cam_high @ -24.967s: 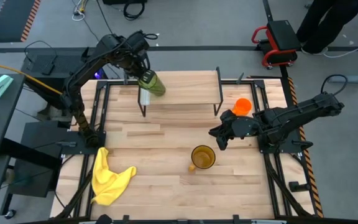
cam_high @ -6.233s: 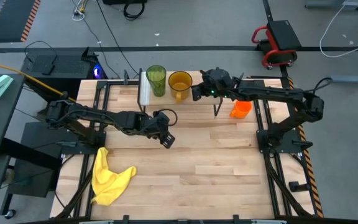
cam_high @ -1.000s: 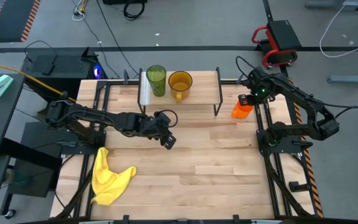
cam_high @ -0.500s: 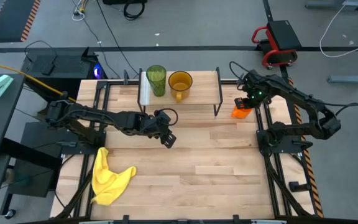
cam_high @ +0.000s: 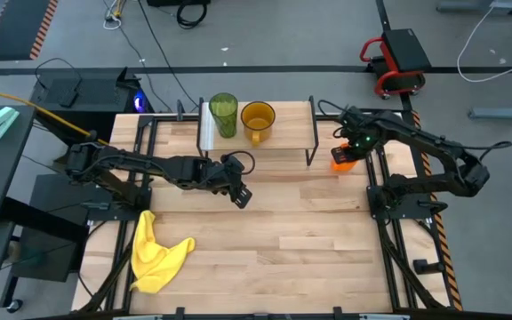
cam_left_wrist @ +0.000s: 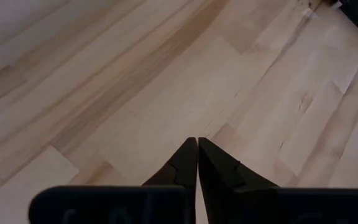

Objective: Stack small to large cups/mugs on shelf
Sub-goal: Put the orange mug on the shelf

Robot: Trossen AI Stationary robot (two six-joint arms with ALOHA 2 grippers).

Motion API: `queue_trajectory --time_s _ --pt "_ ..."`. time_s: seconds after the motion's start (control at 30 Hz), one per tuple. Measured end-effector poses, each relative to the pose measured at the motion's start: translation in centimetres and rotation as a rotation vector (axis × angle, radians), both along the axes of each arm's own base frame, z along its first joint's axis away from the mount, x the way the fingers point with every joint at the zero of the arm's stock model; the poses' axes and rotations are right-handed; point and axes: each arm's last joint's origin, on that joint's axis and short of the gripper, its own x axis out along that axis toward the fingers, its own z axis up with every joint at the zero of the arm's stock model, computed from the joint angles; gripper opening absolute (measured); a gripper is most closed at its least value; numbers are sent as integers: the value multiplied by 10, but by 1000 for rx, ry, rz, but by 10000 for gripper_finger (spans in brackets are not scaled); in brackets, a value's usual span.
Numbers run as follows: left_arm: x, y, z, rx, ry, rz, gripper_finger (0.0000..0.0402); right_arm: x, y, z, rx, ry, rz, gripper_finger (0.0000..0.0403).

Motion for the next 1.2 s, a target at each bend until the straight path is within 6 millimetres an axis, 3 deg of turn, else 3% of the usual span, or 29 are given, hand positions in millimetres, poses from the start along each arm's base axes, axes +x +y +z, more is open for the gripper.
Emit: queue_trajectory --time_s 1.2 --pt "0 0 0 0 -1 -2 17 44 65 0 84 -20 199 50"
